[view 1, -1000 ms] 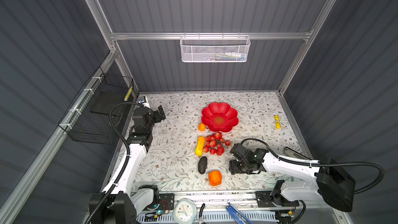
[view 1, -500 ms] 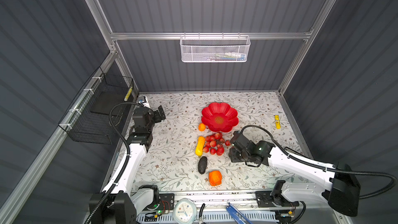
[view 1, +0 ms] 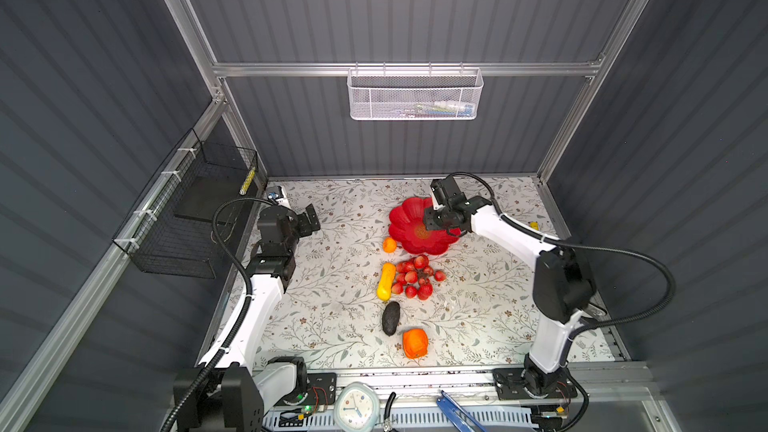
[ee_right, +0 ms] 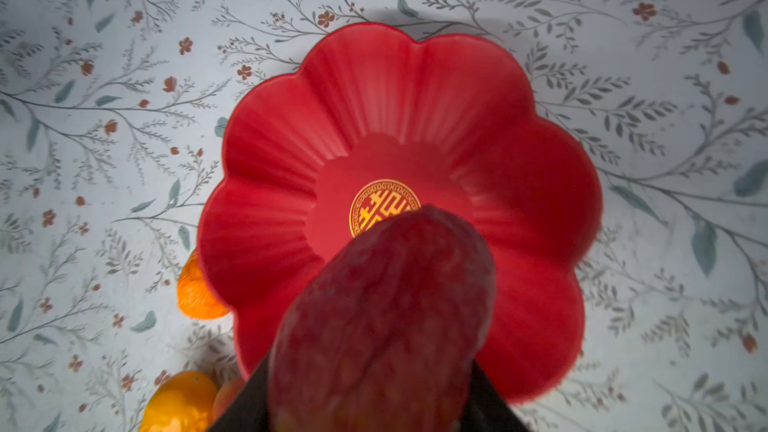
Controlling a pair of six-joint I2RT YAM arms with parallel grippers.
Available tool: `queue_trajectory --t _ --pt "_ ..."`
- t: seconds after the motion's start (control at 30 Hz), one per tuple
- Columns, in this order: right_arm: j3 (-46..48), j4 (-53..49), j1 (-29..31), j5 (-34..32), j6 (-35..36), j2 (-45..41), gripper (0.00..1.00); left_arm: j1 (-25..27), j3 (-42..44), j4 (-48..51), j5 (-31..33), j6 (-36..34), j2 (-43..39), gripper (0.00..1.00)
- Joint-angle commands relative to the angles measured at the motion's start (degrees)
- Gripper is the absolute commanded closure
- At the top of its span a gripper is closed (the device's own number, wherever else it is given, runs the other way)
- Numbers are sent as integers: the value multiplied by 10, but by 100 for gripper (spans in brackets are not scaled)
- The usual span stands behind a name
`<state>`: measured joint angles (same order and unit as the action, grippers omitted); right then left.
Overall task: Place and organize the fake fruits in the fruit bowl
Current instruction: 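Grasp the strawberry with the right gripper and drop it into the red bowl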
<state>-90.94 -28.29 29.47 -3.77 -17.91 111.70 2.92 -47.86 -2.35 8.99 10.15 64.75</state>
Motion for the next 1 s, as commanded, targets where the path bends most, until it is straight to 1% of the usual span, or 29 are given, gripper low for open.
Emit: queue_trajectory --t 0.0,0.1,0.23,0.47,0.53,0.57,0.73,0.77,0.87,0.97 --pt "-66 -37 -13 18 49 61 56 -2 -10 12 -12 7 4 0" --pt "-104 -47 -16 20 59 105 56 -2 -13 14 -20 8 9 0" --pt "-127 -57 -19 19 64 147 54 -2 -18 18 -34 17 20 0" --pt "-152 -71 -22 26 68 189 50 -2 -29 28 -56 22 33 0" --pt "-161 -77 -22 29 69 199 47 -2 -29 30 -58 23 35 0" --pt "-164 -79 -22 29 69 202 45 -2 -30 29 -60 23 35 0" --pt "-168 -84 -23 27 67 191 24 -2 -32 31 -74 22 41 0" --pt "-167 -84 -23 26 66 185 22 -2 -32 31 -78 21 42 0" --pt "-158 -79 -23 20 65 153 12 -1 -29 20 -113 5 45 4" --pt "-135 -69 -25 13 61 107 4 2 -22 1 -173 -8 54 7"
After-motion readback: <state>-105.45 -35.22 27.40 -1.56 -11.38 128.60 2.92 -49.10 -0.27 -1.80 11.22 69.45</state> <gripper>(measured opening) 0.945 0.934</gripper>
